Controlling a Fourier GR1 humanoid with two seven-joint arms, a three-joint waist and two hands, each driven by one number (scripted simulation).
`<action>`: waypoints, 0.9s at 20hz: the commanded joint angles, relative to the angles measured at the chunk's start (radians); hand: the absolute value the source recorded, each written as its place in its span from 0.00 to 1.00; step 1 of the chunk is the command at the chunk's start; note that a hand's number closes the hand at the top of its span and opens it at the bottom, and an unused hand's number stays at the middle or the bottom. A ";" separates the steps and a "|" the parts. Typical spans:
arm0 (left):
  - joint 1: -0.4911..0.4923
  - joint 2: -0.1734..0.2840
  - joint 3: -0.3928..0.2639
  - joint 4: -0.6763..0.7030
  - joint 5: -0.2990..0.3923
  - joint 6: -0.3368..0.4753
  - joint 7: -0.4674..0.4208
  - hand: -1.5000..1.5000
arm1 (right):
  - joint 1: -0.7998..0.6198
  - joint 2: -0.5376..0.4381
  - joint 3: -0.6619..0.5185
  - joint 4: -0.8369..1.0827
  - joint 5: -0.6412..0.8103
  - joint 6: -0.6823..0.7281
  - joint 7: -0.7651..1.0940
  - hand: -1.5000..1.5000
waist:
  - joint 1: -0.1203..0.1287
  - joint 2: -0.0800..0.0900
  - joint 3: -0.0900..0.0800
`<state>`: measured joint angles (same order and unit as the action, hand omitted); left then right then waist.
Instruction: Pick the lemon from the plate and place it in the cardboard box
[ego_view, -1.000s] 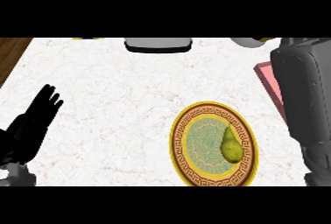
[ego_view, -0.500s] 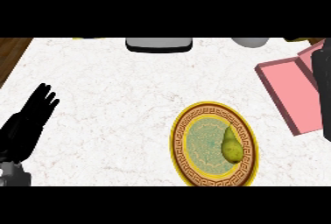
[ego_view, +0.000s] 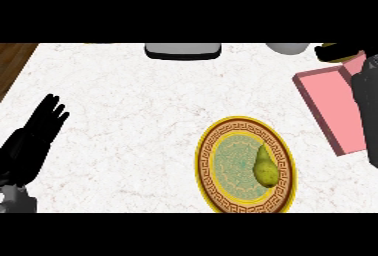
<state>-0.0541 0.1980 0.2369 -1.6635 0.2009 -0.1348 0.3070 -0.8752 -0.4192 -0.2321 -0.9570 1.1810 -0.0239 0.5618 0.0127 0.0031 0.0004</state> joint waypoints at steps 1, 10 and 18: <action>-0.016 -0.014 -0.016 -0.004 -0.012 0.015 0.008 0.50 | 0.045 -0.038 -0.073 0.130 -0.076 -0.017 -0.100 1.00 | 0.000 0.003 0.001; -0.001 0.009 0.019 -0.011 0.014 -0.002 0.019 0.50 | 0.090 0.015 -0.107 0.176 -0.168 -0.025 -0.108 0.00 | -0.003 -0.001 0.000; 0.008 -0.012 -0.001 -0.011 0.002 -0.001 0.001 0.50 | 0.114 0.047 -0.290 0.030 -0.341 -0.332 -0.228 0.00 | -0.007 -0.001 0.002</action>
<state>-0.0472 0.1906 0.2410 -1.6657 0.1981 -0.1320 0.3052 -0.7490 -0.3826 -0.4304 -0.8916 0.9196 -0.2239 0.3692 0.0028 0.0006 0.0012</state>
